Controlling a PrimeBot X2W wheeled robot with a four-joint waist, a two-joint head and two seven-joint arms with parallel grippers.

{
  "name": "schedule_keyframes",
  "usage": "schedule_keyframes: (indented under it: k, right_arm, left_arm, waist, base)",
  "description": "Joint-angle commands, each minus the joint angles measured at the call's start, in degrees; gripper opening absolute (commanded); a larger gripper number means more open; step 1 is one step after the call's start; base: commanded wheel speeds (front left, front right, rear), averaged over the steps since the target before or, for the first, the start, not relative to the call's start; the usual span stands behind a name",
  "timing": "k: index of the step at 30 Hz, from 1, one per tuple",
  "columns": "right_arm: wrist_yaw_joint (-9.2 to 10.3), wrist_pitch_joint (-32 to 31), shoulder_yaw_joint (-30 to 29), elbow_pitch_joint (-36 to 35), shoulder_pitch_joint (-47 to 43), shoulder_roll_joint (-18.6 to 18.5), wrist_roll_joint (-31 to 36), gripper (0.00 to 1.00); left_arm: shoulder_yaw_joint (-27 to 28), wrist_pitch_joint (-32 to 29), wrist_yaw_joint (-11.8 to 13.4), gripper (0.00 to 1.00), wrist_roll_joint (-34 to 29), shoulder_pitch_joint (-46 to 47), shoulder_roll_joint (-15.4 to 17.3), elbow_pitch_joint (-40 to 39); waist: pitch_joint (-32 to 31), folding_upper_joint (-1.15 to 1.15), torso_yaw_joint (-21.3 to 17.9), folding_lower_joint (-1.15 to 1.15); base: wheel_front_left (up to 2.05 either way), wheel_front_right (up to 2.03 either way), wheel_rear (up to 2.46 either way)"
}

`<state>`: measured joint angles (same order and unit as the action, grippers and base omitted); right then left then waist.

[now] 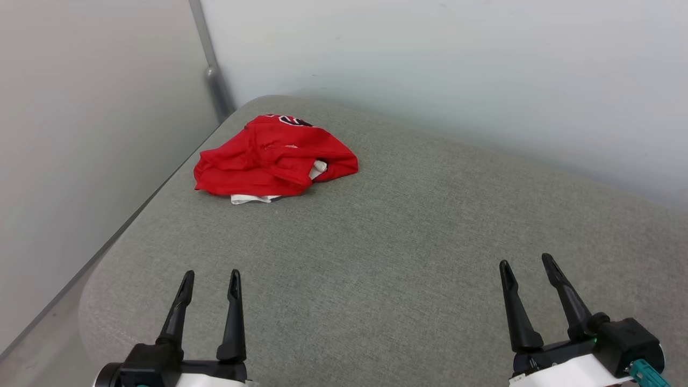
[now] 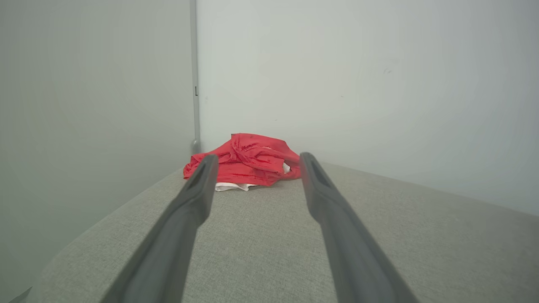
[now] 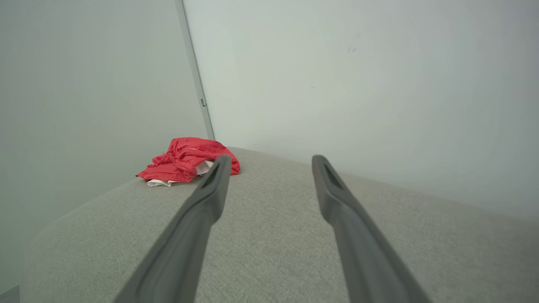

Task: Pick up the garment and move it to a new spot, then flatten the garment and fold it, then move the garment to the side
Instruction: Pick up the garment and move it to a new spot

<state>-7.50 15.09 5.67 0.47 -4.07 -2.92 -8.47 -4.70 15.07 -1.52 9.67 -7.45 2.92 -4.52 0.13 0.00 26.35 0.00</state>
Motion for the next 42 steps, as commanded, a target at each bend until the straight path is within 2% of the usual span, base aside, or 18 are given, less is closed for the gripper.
schedule_keyframes:
  k: [1, 3, 6, 10, 15, 17, 21, 23, 26, 33, 36, 39, 42]
  right_arm:
    - [0.02, 0.1, -0.1, -0.1, 0.3, 0.1, 0.0, 1.0]
    - [0.02, 0.1, -0.1, -0.3, 0.6, 0.1, 0.2, 1.0]
    - [0.02, 0.1, 0.0, -0.7, 1.0, 0.1, 1.0, 1.0]
    - [0.01, 0.1, 0.2, -1.0, 2.6, 0.1, 2.7, 1.0]
    - [0.02, 0.1, 0.7, -2.2, 4.7, -0.9, 4.9, 1.0]
    - [0.02, 0.1, 0.5, -2.9, 5.4, -1.5, 5.7, 1.0]
    - [0.02, 0.1, -1.3, -4.6, 7.1, -2.9, 6.2, 1.0]
    - [0.02, 0.1, -2.2, -5.4, 7.7, -3.6, 6.4, 1.0]
    - [0.02, 0.1, -3.7, -6.9, 8.8, -4.6, 6.8, 1.0]
    - [0.02, 0.1, -4.1, -9.9, 10.5, -4.8, 7.8, 1.0]
    - [0.02, 0.1, -4.2, -10.7, 11.2, -4.5, 8.0, 1.0]
    - [0.02, 0.1, -3.8, -10.9, 11.5, -4.4, 7.9, 1.0]
    - [0.02, 0.1, -3.3, -11.1, 12.0, -4.1, 8.0, 1.0]
  left_arm:
    - [0.2, 0.2, -0.2, 1.0, 0.2, 0.2, -0.1, 0.0]
    - [0.5, 0.2, -0.4, 1.0, 0.6, 0.8, -0.1, -0.1]
    - [-0.6, 0.2, -2.3, 1.0, -1.9, 1.6, -0.1, 1.0]
    - [0.2, 0.2, -2.9, 1.0, -0.2, 3.4, 0.0, 3.1]
    - [2.9, 0.2, -3.8, 1.0, 0.0, 9.4, 0.0, 5.7]
    - [4.1, 0.2, -4.5, 1.0, -0.4, 12.8, 1.2, 6.6]
    - [5.0, 0.2, -5.6, 1.0, 0.7, 20.5, 6.8, 9.9]
    - [4.7, 0.0, -5.9, 1.0, 2.5, 24.9, 10.7, 12.5]
    - [2.6, -4.2, -5.9, 1.0, 7.8, 32.8, 17.0, 15.5]
    - [-2.4, -23.0, -5.8, 1.0, 23.7, 47.2, 33.3, 21.8]
    - [-3.7, -32.5, -5.9, 1.0, 32.2, 51.1, 38.2, 24.4]
    - [-5.0, -39.8, -5.9, 1.0, 37.0, 54.3, 43.3, 26.1]
    - [-6.5, -46.3, -5.9, 1.0, 41.8, 56.0, 46.4, 27.2]
  waist:
    - [0.3, 0.0, -0.3, 0.0]
    - [1.0, 0.0, -0.7, 0.0]
    - [2.6, 0.0, -1.7, 0.0]
    - [6.4, 0.0, -3.6, 0.0]
    - [12.3, 0.0, -6.5, 0.0]
    - [14.9, 0.0, -7.7, 0.0]
    - [20.0, 0.0, -10.1, 0.0]
    - [22.4, 0.0, -11.1, 0.0]
    - [25.9, 0.0, -12.3, 0.0]
    - [32.0, 0.0, -16.0, 0.0]
    - [34.3, 0.0, -17.5, 0.0]
    - [35.9, 0.0, -18.8, 0.0]
    - [37.3, 0.0, -20.0, 0.0]
  base:
    - [0.0, 0.0, 0.0]
    - [0.0, 0.0, 0.0]
    - [0.0, 0.0, 0.0]
    - [0.0, 0.0, 0.0]
    - [0.0, 0.0, 0.0]
    - [0.0, 0.0, 0.0]
    - [0.0, 0.0, 0.0]
    - [0.0, 0.0, 0.0]
    - [0.0, 0.0, 0.0]
    - [0.0, 0.0, 0.0]
    - [0.0, 0.0, 0.0]
    - [0.0, 0.0, 0.0]
    - [0.0, 0.0, 0.0]
